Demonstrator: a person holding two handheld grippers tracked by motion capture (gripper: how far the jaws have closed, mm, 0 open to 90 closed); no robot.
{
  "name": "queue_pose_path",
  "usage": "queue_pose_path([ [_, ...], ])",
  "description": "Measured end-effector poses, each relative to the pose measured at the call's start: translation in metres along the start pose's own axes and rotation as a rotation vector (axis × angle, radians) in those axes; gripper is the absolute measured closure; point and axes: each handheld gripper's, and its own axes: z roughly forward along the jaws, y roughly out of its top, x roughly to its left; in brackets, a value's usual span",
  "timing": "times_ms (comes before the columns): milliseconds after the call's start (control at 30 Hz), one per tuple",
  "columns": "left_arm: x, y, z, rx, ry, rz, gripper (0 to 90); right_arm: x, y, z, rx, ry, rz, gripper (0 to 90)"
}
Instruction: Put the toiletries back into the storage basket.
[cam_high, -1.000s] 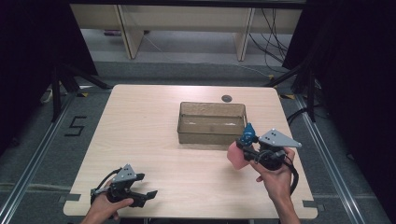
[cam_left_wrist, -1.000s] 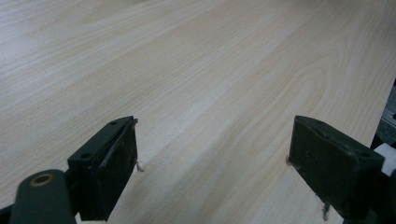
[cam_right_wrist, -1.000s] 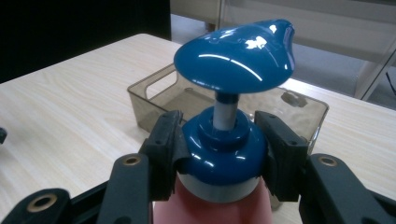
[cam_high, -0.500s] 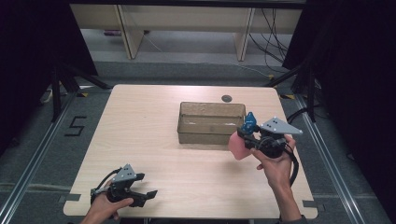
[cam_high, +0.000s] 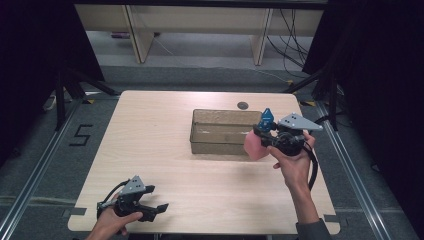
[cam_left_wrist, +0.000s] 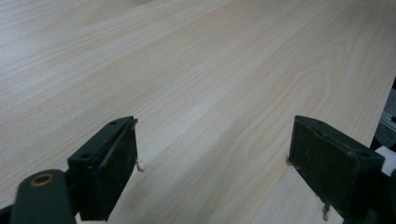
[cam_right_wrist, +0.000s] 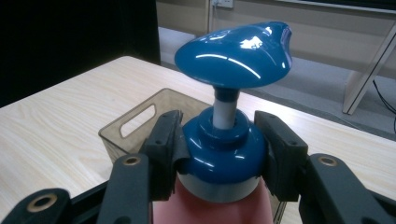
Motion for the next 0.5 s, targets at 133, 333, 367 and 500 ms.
queue_pose_path([
  [133,0.000,0.000,0.000,0.002,0.002,-0.001,14.9,-0.004,0.003,0.004,-0.003,-0.012,-0.006,53.1],
  [333,0.000,0.000,0.000,0.004,0.001,0.001,14.9,-0.008,0.008,0.010,0.002,-0.005,0.012,53.1],
  [367,0.000,0.000,0.000,0.002,0.001,-0.001,14.9,-0.009,0.009,0.012,-0.004,-0.005,0.017,53.1],
  [500,0.000,0.000,0.000,0.006,0.002,0.002,14.9,-0.012,0.010,0.017,0.001,-0.014,0.034,53.1],
])
